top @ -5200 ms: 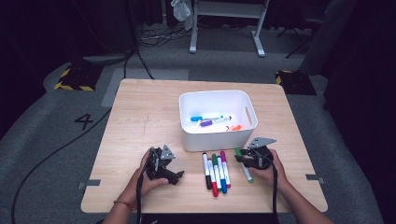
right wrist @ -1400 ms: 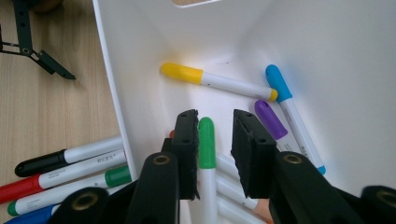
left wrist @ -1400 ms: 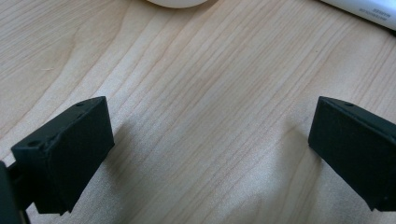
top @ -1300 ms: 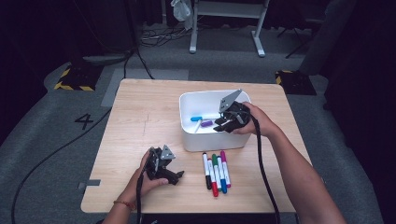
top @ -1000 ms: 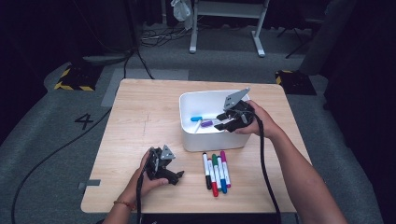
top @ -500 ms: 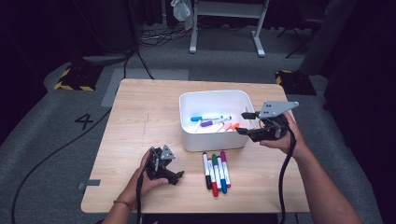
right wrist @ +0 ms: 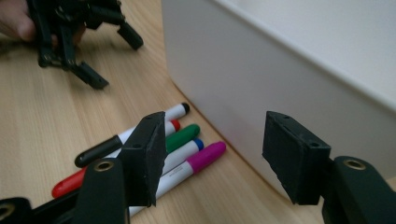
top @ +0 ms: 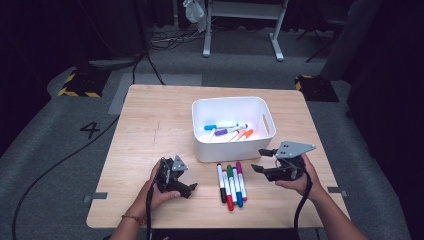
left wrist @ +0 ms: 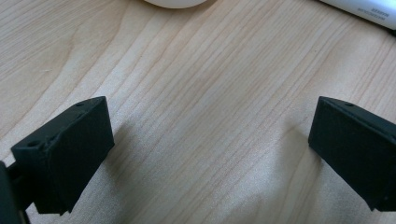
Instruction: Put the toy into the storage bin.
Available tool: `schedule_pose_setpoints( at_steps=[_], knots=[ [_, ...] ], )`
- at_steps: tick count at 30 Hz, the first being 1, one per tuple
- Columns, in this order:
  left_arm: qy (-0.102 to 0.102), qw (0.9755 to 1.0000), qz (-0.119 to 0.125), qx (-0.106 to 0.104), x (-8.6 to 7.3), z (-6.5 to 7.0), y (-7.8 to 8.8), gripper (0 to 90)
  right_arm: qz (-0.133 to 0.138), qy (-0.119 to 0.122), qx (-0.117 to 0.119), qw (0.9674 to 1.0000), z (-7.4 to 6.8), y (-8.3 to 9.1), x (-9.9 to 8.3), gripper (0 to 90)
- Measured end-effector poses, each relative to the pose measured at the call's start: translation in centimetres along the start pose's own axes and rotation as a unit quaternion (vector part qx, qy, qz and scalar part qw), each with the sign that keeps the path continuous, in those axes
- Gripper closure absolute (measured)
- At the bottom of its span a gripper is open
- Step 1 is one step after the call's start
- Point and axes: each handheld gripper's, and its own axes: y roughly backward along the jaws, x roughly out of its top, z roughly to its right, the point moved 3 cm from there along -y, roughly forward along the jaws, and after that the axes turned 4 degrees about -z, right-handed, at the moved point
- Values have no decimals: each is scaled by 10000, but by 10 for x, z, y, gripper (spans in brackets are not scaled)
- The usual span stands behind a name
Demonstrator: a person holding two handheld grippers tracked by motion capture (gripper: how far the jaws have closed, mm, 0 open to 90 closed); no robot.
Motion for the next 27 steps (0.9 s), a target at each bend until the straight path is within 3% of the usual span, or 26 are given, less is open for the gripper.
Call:
schedule_pose_setpoints(
  at_steps=[6, 15, 21, 27],
  knots=[
    [2, 10000, -1, 0, 0, 0, 0, 1, -294, -78, 216, 9993, -9, -34, -17, 411],
    [2, 10000, 1, 4, 0, 0, 0, 1, -571, -386, 255, 9973, -8, -70, -35, 448],
    [1, 10000, -1, 1, 0, 0, 0, 1, -783, -532, 177, 9953, -3, -84, -41, 476],
    [1, 10000, 2, 4, 0, 0, 0, 1, -986, -597, 84, 9933, 3, -86, -49, 535]
  ],
)
